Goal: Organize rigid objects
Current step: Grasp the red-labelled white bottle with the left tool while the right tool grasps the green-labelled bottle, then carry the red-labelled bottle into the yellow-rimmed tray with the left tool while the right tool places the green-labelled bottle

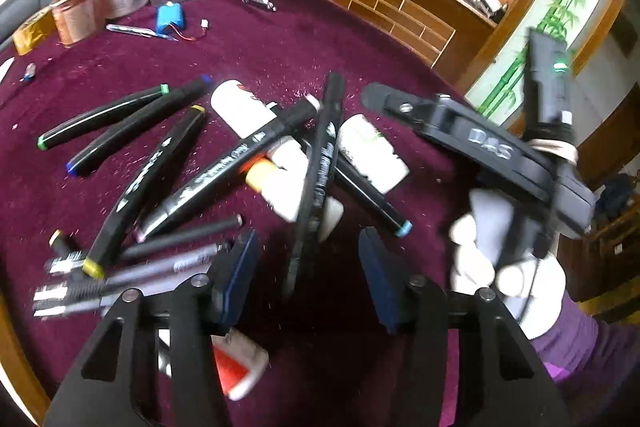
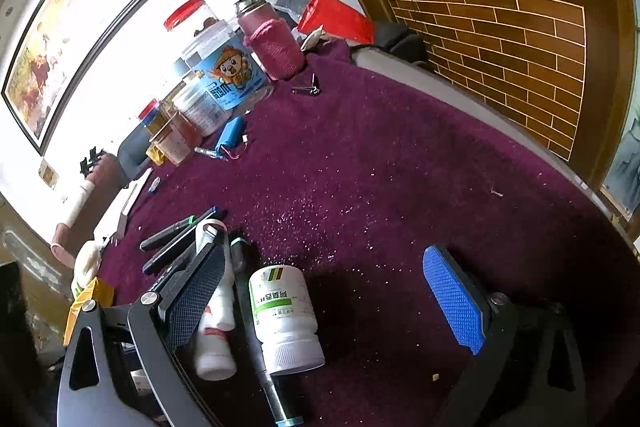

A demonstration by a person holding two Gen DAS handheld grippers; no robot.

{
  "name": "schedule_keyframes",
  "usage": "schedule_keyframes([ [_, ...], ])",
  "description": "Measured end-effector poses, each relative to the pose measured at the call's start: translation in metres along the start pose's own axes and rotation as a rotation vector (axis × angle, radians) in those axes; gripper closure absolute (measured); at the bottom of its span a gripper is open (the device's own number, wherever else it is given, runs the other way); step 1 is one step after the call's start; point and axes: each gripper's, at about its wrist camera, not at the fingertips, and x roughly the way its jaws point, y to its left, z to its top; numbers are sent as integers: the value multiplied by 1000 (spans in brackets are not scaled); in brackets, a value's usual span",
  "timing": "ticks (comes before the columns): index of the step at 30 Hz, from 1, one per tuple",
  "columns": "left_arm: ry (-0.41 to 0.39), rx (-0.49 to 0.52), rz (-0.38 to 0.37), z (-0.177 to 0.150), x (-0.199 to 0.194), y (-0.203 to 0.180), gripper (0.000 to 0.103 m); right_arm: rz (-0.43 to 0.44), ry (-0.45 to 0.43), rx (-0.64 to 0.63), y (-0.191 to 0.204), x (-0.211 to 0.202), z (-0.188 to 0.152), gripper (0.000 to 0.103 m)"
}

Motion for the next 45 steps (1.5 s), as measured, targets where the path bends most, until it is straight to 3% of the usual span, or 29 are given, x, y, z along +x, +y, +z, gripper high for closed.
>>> schedule_keyframes([
  [3, -58, -93, -4, -10, -21, 9, 52, 7, 13, 1, -1, 2, 0, 6],
  [8, -114, -243, 138, -39, -45, 32, 48, 8, 27, 19, -4, 5, 0, 5],
  [12, -114, -301, 158, -56, -44, 43, 48, 6, 28, 27, -5, 5, 0, 5],
  [18, -83, -269, 170, -54, -20, 33, 48, -7, 29, 23, -3, 6, 0, 5],
  [21, -71, -242, 218, -51, -10, 28, 57, -11, 27, 23, -3, 5, -1, 5],
  [28, -46, -266, 249, -50, 0, 33, 58, -12, 23, 31, -5, 4, 0, 5],
  [33, -84, -244, 303, -44, 8, 33, 58, -16, 24, 28, -5, 4, 0, 5],
  [34, -93, -244, 303, -45, 8, 33, 58, -16, 24, 29, -5, 4, 0, 5],
  [35, -101, -245, 296, -46, 6, 33, 69, -17, 24, 28, -5, 5, 0, 5],
  [36, -112, -247, 274, -48, 4, 33, 71, -21, 25, 25, -4, 5, 0, 5],
  [45, -242, -322, 108, -70, -50, 38, 72, -44, 65, -14, 0, 6, 2, 5],
])
